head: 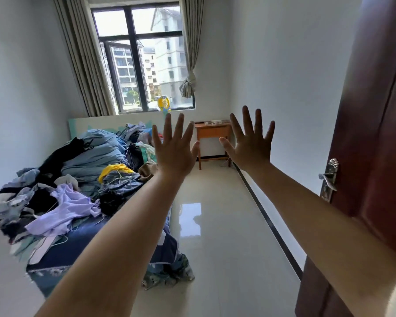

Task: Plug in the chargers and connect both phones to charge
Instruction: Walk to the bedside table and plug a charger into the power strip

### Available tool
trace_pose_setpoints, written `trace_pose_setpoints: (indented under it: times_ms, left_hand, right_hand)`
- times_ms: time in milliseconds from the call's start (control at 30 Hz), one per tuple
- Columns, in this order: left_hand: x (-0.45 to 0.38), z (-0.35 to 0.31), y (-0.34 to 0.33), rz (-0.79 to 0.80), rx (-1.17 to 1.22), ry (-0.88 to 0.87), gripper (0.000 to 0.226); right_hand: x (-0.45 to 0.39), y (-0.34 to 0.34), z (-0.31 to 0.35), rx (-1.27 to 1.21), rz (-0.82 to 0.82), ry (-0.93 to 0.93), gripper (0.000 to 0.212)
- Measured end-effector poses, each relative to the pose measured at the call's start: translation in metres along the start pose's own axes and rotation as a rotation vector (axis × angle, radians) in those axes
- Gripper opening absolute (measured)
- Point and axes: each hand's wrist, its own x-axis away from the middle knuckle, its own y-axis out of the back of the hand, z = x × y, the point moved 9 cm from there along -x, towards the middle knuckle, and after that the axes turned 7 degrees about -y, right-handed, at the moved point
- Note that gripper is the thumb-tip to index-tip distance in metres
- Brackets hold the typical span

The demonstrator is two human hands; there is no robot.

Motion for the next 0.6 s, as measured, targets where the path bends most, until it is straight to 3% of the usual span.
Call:
trace_pose_setpoints:
  times_ms: [267,600]
  left_hand:
    - [-0.032,0.018,-0.209,0.429,0.095,0.076,0.055]
    - [-0.092,0.009,-0.483,0.767,0.122,0.098,0.052]
  right_hand:
    - [-0.04,-0.191,-0.022,0.006,0.316,-0.051,0.058]
    - [-0.112,-0.454,-0.106,0.055,0.661,-0.075,0.056]
